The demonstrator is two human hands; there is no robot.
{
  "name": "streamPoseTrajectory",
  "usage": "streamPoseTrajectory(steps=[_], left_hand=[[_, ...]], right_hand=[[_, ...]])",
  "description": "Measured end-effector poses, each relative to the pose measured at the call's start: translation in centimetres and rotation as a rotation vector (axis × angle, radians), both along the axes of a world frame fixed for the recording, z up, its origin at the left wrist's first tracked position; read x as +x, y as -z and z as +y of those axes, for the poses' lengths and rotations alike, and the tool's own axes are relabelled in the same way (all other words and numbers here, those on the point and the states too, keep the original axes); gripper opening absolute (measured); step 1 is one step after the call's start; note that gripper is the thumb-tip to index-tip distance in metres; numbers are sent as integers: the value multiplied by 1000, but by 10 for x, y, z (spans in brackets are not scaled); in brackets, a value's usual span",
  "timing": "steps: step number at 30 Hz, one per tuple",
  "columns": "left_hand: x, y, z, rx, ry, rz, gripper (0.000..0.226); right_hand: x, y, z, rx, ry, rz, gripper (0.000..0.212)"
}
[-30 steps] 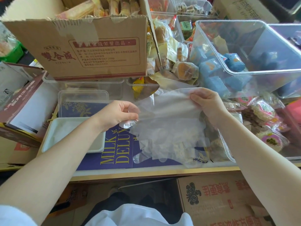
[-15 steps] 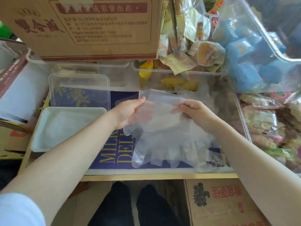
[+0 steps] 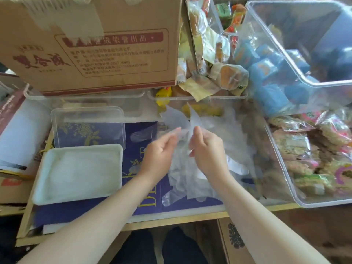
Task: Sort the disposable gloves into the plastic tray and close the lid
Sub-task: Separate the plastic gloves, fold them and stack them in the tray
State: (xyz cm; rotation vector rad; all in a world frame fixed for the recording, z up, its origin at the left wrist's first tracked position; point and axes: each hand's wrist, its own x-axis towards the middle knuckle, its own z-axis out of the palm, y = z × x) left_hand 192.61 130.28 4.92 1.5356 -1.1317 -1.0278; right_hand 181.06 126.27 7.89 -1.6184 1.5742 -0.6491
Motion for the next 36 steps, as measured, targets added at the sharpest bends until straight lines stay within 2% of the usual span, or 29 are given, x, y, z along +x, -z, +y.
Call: streamPoseTrajectory(steps=[3,7,9,12,14,16,17,19,21,22,24,26,29,33,36], left_hand=[[-8,5,5,89,-4,144,24],[1,2,7,146,52,408,24],[13,2,8,149,96,373,20],[29,6,6,128,103,260,20],[35,4,3,127,31,271,23],[42,-4,2,136,42,341,25],[46,-8,2,127,82,363,24],[55,-16,4,94,185,384,19],[61,-22,6,77,238,415,18],[63,-24,6,73,241,433,16],[65,-25,6,65,227,404,15],[68,-24,5,86,208,352,18],[75,-20,6,136,178,286,25],[77,-7,12,222,174,227,31],[71,8,13,394,72,233,16]], right_hand=[[23,18,10,76,-48,-108,41],[25,27,18,69,-154,-175,45],[21,27,18,97,-259,-178,45],[13,27,18,163,-359,-271,61],[7,26,14,29,-307,-253,59],[-6,28,4,-217,-149,-138,36],[-13,27,-4,-236,-84,-153,35],[-25,25,-22,-5,-82,-295,70],[-32,25,-31,305,-176,-524,91],[-33,27,-33,416,-248,-627,90],[-33,34,-33,516,-364,-750,65],[-28,37,-27,464,-383,-786,40],[-23,35,-22,359,-251,-794,12],[-10,38,-12,296,-84,-649,21],[-2,47,-7,268,-81,-475,31]])
